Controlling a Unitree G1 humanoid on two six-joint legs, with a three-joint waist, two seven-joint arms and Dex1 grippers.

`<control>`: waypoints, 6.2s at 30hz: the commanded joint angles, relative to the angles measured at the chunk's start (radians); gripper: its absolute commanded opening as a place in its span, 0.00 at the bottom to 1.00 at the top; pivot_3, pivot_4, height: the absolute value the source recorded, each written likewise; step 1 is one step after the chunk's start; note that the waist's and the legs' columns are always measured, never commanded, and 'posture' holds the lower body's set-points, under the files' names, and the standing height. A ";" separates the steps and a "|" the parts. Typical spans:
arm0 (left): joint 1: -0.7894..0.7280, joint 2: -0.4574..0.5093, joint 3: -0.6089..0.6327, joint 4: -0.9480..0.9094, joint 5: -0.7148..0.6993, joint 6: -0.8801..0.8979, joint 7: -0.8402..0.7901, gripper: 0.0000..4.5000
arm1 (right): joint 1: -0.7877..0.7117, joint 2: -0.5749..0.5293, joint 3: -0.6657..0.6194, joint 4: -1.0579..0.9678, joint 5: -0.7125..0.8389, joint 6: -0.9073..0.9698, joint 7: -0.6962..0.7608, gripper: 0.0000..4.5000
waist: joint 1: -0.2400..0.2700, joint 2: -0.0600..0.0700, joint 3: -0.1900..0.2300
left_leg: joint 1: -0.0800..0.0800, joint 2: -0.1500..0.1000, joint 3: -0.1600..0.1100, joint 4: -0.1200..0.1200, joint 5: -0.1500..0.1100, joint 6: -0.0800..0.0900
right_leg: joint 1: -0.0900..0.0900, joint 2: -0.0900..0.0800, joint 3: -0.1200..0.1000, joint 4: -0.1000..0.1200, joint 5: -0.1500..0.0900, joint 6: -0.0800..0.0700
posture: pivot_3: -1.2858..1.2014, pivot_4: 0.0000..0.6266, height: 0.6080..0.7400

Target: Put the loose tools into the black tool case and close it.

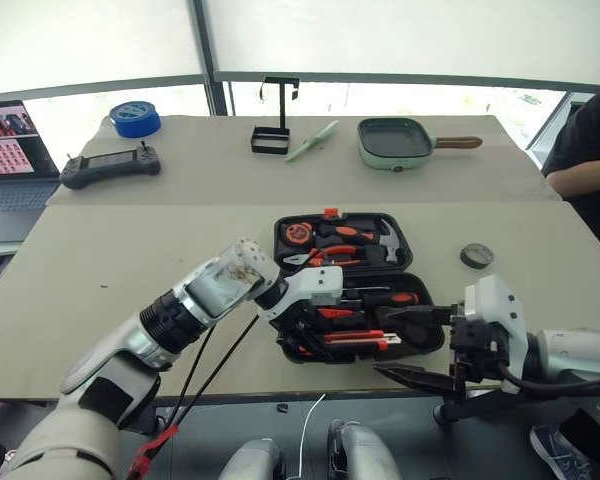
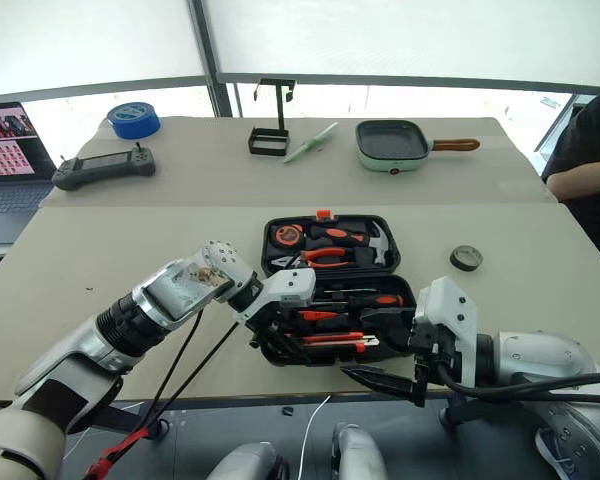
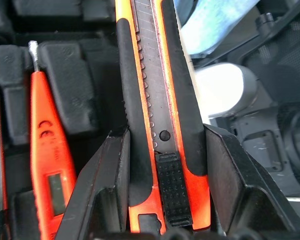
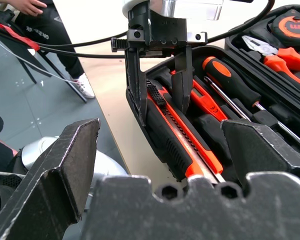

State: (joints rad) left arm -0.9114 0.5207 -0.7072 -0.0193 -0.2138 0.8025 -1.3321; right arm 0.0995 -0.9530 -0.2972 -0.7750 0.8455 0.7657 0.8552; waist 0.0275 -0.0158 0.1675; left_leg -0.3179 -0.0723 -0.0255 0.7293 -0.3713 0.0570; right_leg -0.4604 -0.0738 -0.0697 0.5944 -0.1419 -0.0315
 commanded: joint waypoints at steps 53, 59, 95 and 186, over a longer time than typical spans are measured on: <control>0.048 -0.081 0.036 0.083 0.192 -0.299 0.023 0.01 | 0.043 -0.007 -0.066 -0.003 -0.025 -0.024 0.017 1.00 | 0.040 0.001 -0.004 | 0.000 -0.001 0.001 0.008 -0.005 0.009 | 0.005 -0.002 0.000 -0.001 0.001 0.006 | 0.52 0.24 1.00; 0.023 -0.118 0.398 0.104 -0.072 -0.225 0.065 0.12 | 0.133 0.067 -0.172 0.065 -0.090 -0.053 -0.056 1.00 | 0.022 0.001 -0.004 | -0.003 -0.001 0.001 0.009 -0.005 0.009 | 0.001 -0.001 0.001 0.000 0.001 0.007 | 0.52 0.24 1.00; 0.324 0.362 0.772 -0.312 -0.443 -0.067 0.047 1.00 | -0.877 0.079 0.407 1.523 -0.823 -0.507 0.152 0.89 | -0.025 0.006 -0.001 | 0.003 -0.001 0.006 -0.001 -0.002 0.001 | 0.000 -0.002 0.000 -0.001 0.000 0.002 | 0.52 0.24 1.00; 0.401 0.338 0.649 -0.184 -0.262 -0.219 0.136 0.94 | -0.408 -0.102 0.080 0.414 -0.218 0.046 0.317 0.93 | -0.015 0.014 0.006 | 0.001 -0.001 0.001 0.000 0.000 -0.001 | -0.001 -0.002 -0.001 0.000 0.000 0.001 | 0.52 0.24 1.00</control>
State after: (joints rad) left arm -0.5319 0.8559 -0.0966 -0.2279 -0.5188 0.6184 -1.2496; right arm -0.3024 -1.0683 -0.1393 -0.3771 0.5839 0.7583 1.2254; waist 0.0121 -0.0021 0.1733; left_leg -0.3166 -0.0731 -0.0244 0.7294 -0.3718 0.0557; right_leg -0.4610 -0.0754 -0.0706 0.5942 -0.1417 -0.0302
